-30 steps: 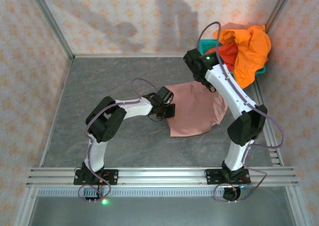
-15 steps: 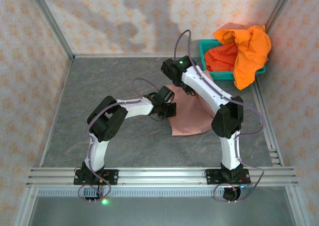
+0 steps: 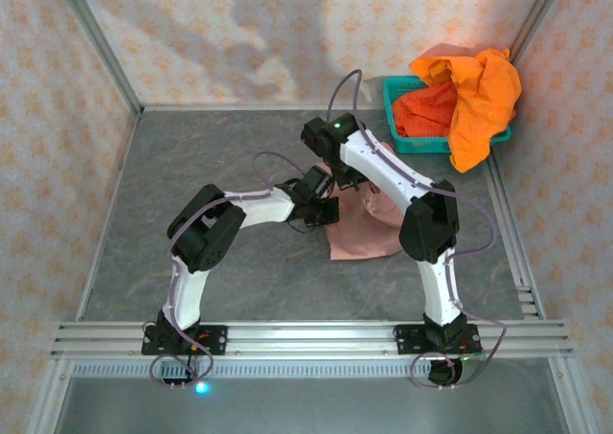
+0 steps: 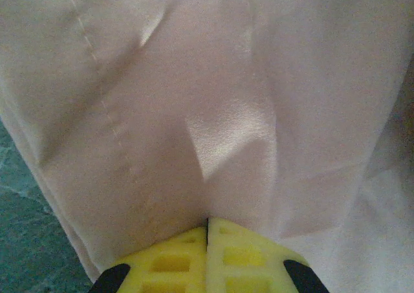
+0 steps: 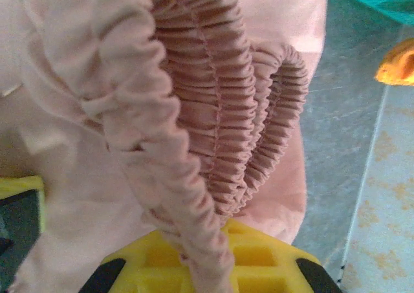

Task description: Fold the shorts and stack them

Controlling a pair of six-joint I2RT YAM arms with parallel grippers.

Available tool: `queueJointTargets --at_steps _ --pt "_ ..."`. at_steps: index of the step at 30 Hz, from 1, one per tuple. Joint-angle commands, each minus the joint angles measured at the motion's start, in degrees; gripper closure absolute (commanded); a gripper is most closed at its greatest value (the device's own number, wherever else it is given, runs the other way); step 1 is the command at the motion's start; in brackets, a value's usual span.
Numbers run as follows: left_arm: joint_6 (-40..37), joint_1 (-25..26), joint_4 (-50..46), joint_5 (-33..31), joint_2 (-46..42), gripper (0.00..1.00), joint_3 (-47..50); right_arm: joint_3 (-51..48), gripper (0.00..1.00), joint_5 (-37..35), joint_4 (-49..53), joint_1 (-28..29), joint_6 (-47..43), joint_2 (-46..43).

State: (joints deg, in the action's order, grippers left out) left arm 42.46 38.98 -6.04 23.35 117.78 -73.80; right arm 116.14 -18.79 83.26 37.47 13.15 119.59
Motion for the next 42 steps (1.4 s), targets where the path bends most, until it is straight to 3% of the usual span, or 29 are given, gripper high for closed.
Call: queueJointTargets --at_steps 1,5,8,10,14,18,22,29,35,42 --pt "1.81 0.65 2.90 -3.40 -2.76 0.92 3.19 -1.31 0.92 6.74 -4.08 0.10 1.22 1.78" --pt "3.01 0.48 5.76 -6.19 -6.96 0.81 7.24 -1.29 0.84 14.40 -6.17 -0.96 0.74 1.78" --pt "3.95 0.31 9.67 -8.67 -12.10 0.69 12.25 -1.84 0.77 24.83 -10.33 -2.89 0.78 -1.38" --pt "4.55 0.06 11.97 -10.18 -15.23 0.59 15.62 -3.61 0.61 34.22 -14.65 -4.89 1.53 -4.69" --pt "6.25 -0.95 16.15 -12.87 -22.05 0.47 22.26 -12.08 0.41 51.80 -26.15 -10.35 5.25 -14.10" --pt "6.58 -2.63 16.50 -12.86 -28.24 0.31 24.48 -24.19 0.24 61.64 -38.54 -16.24 10.47 -25.29" --pt "4.42 -4.29 11.19 -7.26 -28.05 0.27 17.60 -34.31 0.13 62.69 -45.23 -20.47 13.01 -33.38" --pt "1.81 -4.97 -2.40 -1.86 -18.07 0.29 -0.19 -48.62 0.07 61.89 -51.23 -25.31 15.15 -40.55" --pt "-1.04 -4.88 -12.39 -2.99 -9.17 0.37 -10.15 -55.56 0.03 63.02 -54.36 -29.14 15.61 -40.33" --pt "1.25 -4.69 -13.39 -1.42 -1.51 0.44 -15.09 -59.51 0.00 63.22 -57.03 -31.83 15.46 -37.36"
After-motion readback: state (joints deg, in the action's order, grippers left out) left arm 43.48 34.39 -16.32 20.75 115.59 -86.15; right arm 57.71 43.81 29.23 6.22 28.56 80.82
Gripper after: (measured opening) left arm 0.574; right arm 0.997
